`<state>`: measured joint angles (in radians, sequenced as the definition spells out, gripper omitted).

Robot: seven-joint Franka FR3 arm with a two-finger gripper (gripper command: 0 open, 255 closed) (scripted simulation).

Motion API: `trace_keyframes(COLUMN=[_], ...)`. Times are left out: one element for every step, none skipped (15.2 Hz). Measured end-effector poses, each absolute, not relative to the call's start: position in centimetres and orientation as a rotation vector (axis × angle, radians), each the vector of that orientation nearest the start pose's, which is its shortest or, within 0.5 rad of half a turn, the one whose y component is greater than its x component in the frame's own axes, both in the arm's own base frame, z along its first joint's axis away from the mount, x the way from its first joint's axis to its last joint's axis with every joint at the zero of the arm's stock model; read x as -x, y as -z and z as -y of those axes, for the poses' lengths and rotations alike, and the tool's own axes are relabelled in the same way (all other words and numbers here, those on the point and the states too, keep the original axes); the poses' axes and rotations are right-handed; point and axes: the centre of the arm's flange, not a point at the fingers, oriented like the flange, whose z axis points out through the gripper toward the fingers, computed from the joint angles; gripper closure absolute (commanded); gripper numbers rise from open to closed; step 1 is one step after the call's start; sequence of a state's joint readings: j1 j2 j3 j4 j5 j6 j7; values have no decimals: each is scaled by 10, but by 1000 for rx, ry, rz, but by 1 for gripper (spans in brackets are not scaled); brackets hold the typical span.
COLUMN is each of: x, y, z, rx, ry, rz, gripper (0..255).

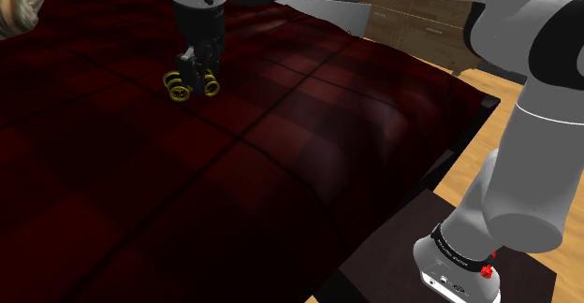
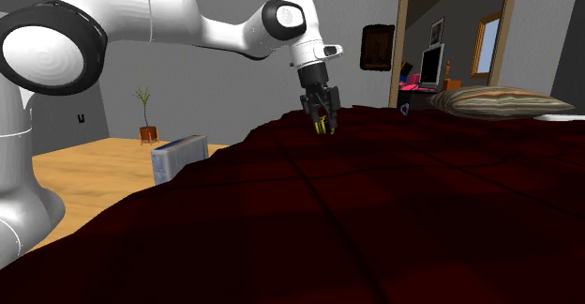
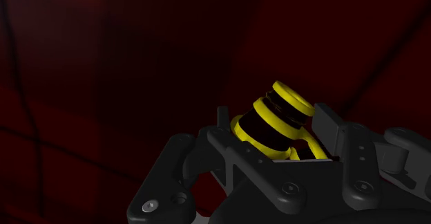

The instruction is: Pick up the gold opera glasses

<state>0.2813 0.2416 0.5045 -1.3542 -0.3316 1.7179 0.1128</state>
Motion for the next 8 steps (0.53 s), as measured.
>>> trace_keyframes(x=[-498,-497,-497,-497,-497,-497,-497,-497], y=[-616,-616,-616,-616,-616,-616,-616,-618], z=[-398,-397,-397,-397,-397,-397,-398,-398], rx=[3066,3066,3065,3065,3065,3065,3065,3066], ry=[374,375,376,377,376,376,375,372], rz=[1077,1077,1077,1077,1077,1077,1077,1078], gripper=[255,255,255,255,255,255,255,255])
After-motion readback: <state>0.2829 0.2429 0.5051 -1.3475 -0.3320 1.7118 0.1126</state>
